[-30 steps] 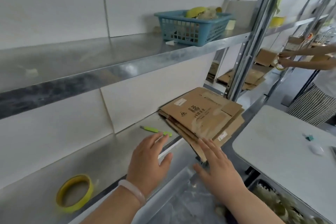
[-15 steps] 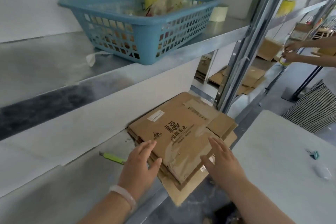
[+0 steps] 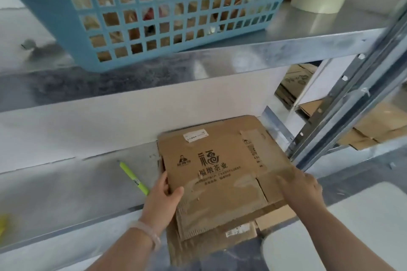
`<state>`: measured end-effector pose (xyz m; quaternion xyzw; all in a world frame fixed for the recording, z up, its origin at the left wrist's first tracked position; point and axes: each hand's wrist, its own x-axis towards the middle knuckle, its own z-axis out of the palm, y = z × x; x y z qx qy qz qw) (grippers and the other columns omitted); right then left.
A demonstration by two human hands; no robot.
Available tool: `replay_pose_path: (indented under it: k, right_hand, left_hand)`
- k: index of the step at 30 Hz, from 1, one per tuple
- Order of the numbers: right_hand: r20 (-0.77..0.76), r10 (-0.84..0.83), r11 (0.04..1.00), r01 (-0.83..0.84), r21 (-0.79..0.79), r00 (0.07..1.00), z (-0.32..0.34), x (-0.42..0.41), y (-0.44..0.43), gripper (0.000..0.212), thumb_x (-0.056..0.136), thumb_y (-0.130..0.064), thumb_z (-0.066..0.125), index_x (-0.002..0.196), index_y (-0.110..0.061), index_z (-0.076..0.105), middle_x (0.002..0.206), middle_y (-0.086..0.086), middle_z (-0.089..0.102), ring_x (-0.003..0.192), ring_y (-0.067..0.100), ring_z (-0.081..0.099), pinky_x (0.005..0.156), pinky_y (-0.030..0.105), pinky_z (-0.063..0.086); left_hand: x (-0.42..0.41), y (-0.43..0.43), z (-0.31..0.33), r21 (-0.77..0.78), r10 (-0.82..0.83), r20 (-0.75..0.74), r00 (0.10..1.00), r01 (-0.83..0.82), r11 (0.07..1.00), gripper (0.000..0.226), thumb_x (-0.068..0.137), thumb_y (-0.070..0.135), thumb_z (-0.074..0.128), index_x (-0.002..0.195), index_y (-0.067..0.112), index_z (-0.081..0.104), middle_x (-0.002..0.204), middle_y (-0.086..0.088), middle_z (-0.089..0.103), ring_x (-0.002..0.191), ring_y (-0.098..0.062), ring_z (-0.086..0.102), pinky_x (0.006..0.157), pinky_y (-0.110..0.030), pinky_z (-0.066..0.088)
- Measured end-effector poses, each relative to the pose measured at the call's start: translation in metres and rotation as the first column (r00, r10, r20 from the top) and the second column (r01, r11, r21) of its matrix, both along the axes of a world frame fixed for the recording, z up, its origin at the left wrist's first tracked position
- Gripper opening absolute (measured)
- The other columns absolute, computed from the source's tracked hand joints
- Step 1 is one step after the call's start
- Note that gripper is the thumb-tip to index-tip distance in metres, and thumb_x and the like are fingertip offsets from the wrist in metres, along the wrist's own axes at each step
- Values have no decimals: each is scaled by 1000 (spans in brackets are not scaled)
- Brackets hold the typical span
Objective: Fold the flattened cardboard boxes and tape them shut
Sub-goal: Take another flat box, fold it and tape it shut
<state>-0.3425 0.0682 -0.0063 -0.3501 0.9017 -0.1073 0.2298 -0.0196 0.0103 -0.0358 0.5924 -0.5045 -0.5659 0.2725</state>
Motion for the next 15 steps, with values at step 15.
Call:
replay_pose_path:
  k: [15]
  right_hand:
    - [132, 185, 946, -140, -292, 974, 21, 26, -12, 60, 94, -62, 41, 147, -33, 37, 143, 0, 50, 127, 23, 49, 105, 50, 41]
  left_hand:
    - [65, 26, 33, -65, 316, -308, 898, -351, 934, 28, 94, 10, 57, 105, 36, 61, 103, -2, 72, 90, -27, 71, 70, -47, 59]
